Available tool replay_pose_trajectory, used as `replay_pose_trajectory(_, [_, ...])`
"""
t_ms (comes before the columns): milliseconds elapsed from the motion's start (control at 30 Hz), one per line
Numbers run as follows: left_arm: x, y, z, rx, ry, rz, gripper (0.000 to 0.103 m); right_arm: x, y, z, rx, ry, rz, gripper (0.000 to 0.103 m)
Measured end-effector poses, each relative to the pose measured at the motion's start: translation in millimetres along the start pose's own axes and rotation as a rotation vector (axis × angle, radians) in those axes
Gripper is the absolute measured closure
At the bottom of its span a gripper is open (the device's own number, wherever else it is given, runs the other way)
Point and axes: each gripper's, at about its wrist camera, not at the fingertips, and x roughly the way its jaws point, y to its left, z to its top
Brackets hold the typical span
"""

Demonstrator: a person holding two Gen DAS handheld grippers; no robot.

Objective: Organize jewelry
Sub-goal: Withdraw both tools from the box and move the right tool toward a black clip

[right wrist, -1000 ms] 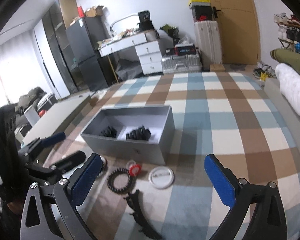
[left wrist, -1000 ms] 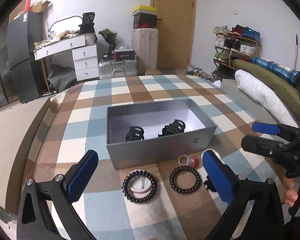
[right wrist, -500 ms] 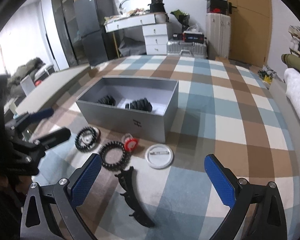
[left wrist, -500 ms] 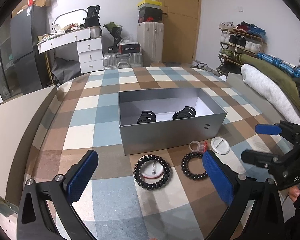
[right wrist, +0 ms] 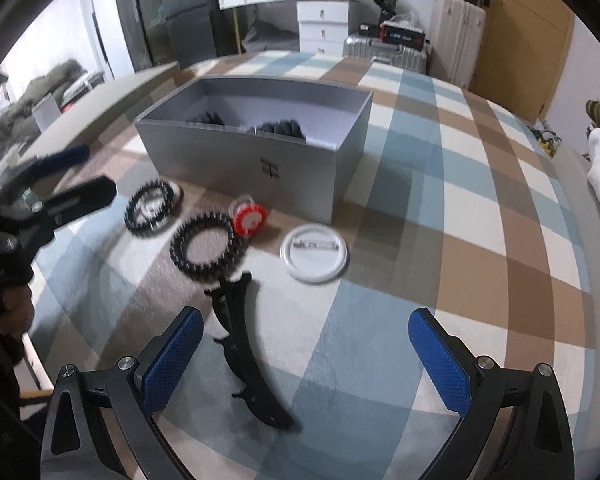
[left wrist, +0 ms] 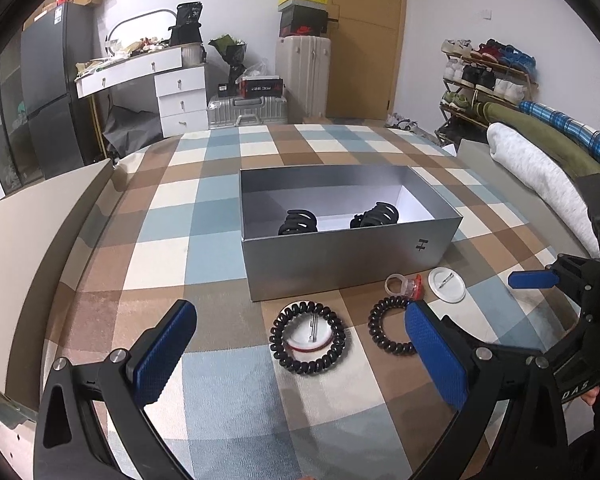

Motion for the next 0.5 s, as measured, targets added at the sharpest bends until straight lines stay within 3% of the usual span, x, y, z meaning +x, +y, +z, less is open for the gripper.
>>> replay_pose_trajectory(333, [2,1,-1,0.002,0.011,0.006,0.001,3,7,-14,-0.135,0.082,-0.032,0.000])
replay_pose_trajectory(500, [4,2,-2,0.001,0.018,0.011,0.001,4,-14,-17,-0.099,0.094,-0.091,0.000])
